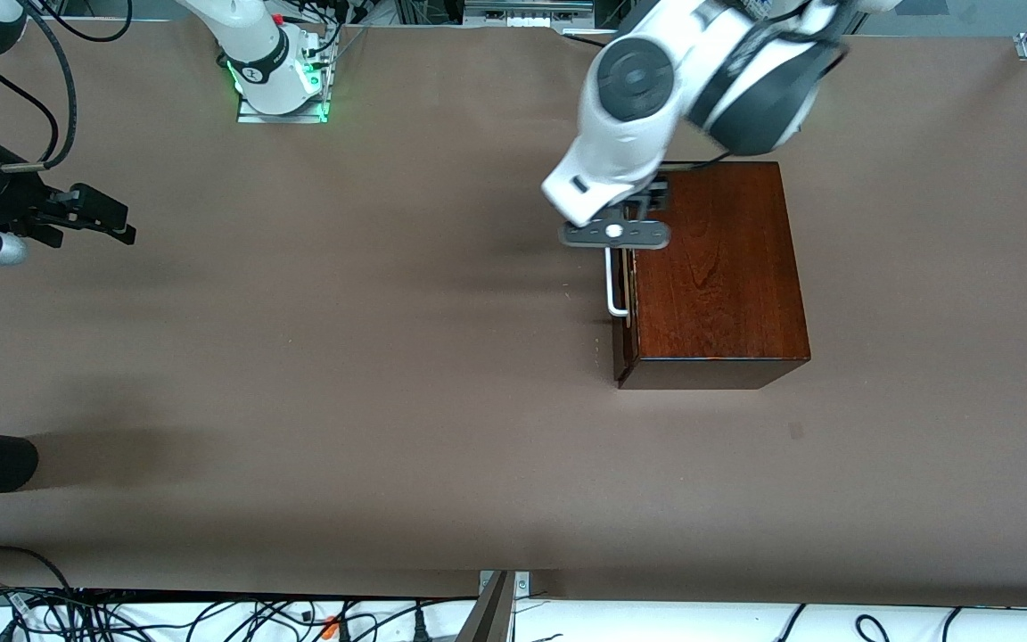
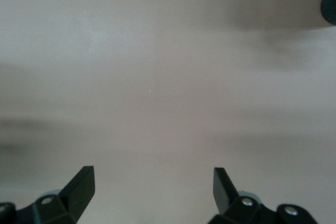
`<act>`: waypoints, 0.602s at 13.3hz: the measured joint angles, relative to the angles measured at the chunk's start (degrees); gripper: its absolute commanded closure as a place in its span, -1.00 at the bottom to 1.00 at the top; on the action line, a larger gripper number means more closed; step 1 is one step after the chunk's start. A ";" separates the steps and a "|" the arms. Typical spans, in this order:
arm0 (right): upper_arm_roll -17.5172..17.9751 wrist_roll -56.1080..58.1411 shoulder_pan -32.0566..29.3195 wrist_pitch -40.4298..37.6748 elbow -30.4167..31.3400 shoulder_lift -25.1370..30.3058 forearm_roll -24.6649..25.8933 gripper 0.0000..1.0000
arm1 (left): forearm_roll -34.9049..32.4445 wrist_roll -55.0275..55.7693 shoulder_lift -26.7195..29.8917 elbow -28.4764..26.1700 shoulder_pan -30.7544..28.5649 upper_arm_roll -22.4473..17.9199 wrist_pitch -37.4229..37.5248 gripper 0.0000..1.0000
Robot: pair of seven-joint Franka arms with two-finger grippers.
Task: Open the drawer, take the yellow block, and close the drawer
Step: 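Move the left gripper down to the white drawer handle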
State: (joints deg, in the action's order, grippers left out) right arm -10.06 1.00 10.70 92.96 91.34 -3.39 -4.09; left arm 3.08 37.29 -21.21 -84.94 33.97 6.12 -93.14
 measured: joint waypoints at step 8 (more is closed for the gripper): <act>0.01 0.00 -0.04 0.00 0.00 0.00 0.00 -1.00 | -11.01 1.99 -10.65 0.50 4.07 -0.31 -9.17 -1.00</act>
State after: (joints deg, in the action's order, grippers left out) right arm -10.06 1.00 10.67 92.96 91.34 -3.39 -4.09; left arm -7.94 39.28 -31.86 -84.44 38.05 5.82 -102.31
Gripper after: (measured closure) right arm 0.000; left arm 0.000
